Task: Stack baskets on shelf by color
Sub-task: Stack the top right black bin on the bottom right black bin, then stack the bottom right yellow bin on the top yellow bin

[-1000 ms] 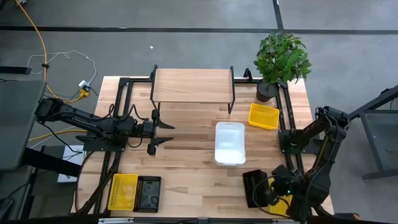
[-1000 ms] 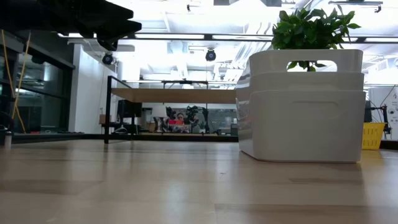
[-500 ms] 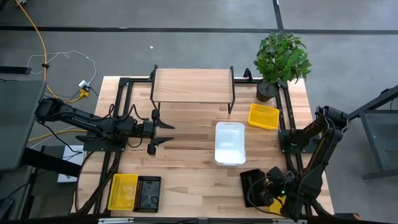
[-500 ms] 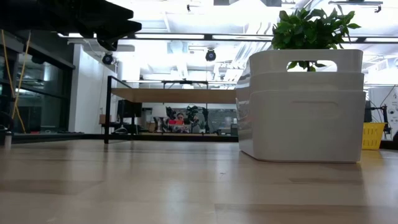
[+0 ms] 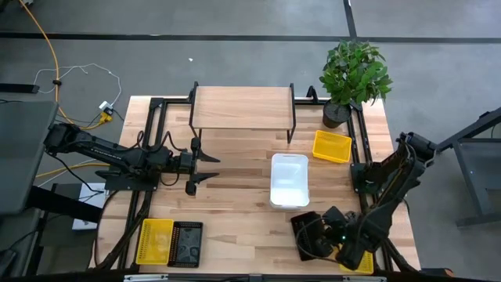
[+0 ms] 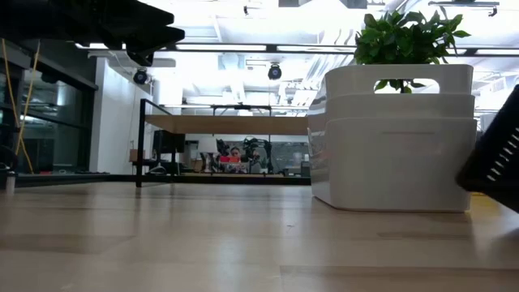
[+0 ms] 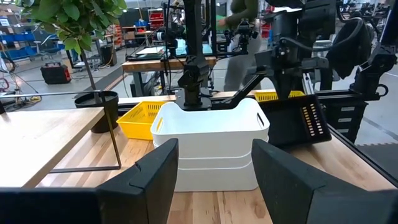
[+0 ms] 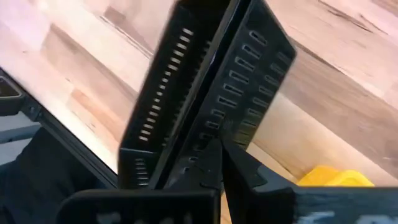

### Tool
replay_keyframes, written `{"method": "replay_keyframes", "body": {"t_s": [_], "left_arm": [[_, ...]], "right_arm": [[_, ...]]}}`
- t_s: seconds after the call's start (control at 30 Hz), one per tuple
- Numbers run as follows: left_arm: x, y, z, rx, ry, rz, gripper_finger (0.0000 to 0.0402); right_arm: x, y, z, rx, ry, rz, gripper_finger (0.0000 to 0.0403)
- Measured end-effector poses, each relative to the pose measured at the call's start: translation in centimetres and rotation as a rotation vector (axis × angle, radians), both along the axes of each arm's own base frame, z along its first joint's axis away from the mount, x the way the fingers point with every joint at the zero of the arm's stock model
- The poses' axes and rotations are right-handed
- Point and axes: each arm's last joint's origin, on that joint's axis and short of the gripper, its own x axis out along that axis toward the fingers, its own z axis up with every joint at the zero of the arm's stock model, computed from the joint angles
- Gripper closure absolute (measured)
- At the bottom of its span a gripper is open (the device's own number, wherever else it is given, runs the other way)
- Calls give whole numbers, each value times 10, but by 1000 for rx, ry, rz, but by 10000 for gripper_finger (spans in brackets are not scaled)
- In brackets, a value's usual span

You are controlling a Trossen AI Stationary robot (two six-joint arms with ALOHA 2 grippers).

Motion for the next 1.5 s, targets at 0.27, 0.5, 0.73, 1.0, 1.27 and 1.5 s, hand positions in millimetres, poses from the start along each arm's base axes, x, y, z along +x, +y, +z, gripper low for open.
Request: {"method": "replay_keyframes", "body": {"t_s": [0.27, 0.5, 0.73, 1.0, 1.27, 1.5], "left_arm": [[0, 0, 0, 0, 0, 0, 209], [0, 0, 0, 0, 0, -1, 209], [0, 0, 0, 0, 0, 0, 209], [0, 0, 0, 0, 0, -1, 209], [0, 0, 0, 0, 1, -1, 209], [0, 0, 0, 0, 1, -1, 209]], "right_arm": [[-2, -1, -1, 46, 106, -18, 403], [-11, -1, -1, 59, 220, -14, 403], [-22, 6, 3, 133, 290, -168, 403], [-14, 7, -7, 114, 261, -227, 403], [-13, 6, -14, 95, 337, -255, 373], [-12, 3, -14, 72, 344, -268, 296]]}}
